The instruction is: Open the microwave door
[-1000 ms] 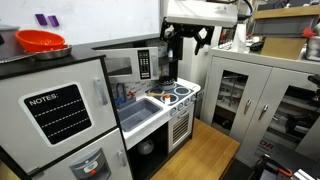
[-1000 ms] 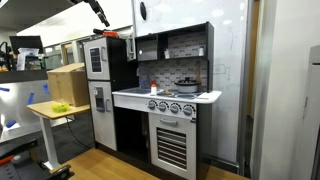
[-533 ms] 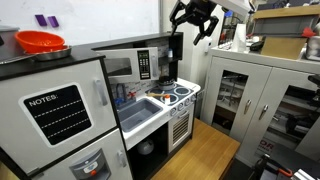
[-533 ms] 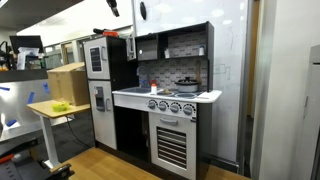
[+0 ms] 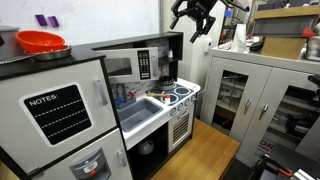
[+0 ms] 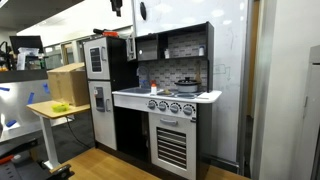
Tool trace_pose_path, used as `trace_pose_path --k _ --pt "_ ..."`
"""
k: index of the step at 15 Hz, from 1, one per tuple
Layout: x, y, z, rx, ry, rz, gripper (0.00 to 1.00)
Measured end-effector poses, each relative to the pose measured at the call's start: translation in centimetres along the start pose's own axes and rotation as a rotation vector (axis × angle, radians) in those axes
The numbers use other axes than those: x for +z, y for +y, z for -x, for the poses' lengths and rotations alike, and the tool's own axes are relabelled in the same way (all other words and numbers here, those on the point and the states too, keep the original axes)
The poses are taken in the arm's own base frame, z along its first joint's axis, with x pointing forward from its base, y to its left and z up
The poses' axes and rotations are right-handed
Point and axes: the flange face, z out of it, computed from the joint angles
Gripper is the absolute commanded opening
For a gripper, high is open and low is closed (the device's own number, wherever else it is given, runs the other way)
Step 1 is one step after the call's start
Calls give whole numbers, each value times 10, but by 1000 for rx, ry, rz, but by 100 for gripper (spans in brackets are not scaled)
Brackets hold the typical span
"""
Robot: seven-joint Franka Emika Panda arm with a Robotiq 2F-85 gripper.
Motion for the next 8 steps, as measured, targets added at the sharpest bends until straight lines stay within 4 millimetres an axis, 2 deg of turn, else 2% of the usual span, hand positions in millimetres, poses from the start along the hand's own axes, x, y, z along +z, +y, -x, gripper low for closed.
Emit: trace_pose_path --k 5,8 --pt "15 16 -51 104 -38 93 100" --pt "23 10 -73 134 -29 113 100"
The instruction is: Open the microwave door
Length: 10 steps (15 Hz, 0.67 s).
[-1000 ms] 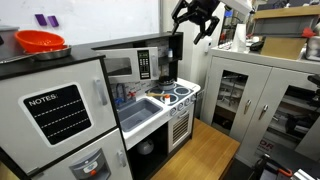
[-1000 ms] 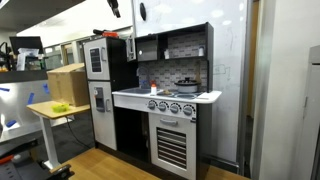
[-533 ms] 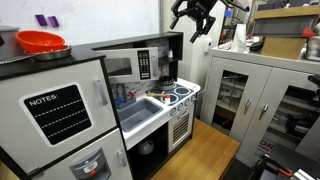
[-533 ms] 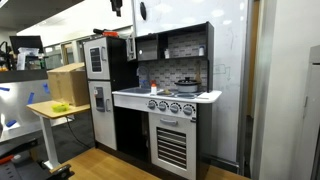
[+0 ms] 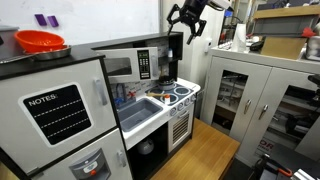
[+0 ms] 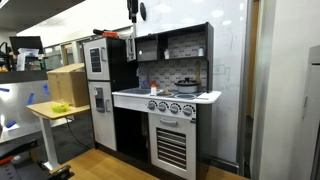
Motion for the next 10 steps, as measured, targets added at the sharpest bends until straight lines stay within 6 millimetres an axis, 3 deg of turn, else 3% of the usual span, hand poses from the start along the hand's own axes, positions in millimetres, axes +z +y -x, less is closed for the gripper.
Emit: trace_pose_path --k 4,10 --pt "18 -21 -18 -1 -5 11 100" --pt "32 -36 -55 1 40 64 100"
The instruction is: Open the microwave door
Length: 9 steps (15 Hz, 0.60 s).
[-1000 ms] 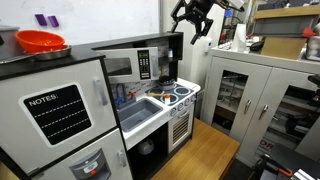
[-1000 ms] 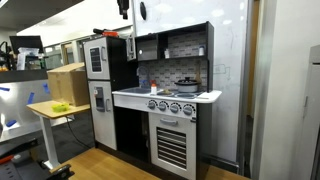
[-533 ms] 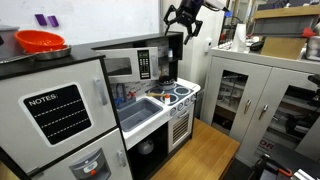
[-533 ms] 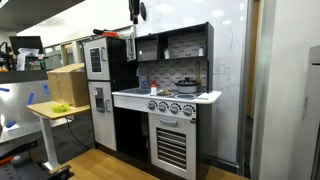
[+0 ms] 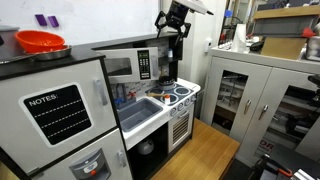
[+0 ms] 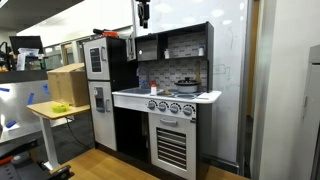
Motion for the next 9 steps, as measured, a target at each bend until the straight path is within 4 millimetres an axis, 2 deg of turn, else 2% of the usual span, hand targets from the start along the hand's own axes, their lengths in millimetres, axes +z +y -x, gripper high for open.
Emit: trace_pose_path --k 5,7,9 --pt "37 -33 -8 -45 -52 14 100" --pt "54 -50 -2 -74 -85 15 100" --pt "63 -69 9 -109 -115 11 100"
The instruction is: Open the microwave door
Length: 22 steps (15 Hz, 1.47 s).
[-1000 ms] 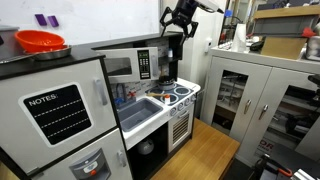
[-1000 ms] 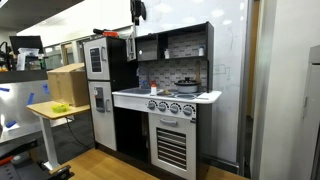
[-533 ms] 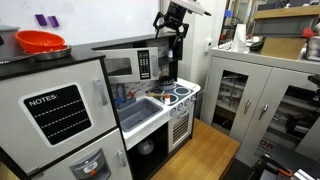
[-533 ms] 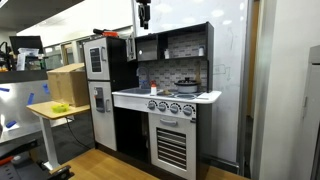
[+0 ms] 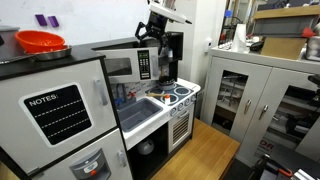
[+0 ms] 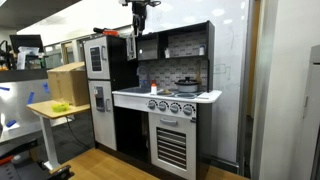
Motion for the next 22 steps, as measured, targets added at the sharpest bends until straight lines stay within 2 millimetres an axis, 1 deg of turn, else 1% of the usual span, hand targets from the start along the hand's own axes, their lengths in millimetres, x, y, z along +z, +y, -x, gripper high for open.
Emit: trace_pose_path --k 3,7,9,10,12,15,22 --pt "3 -32 22 -58 -32 -9 100" --pt "4 -75 61 -156 -71 -32 100" --pt "1 -92 80 -209 -86 -54 100" --pt "0 -97 88 -234 -94 -65 100" --pt "-1 -100 100 -272 -111 -84 100" --pt "-2 -97 109 -306 -127 -97 100" --pt "-1 -88 118 -341 -147 -105 100"
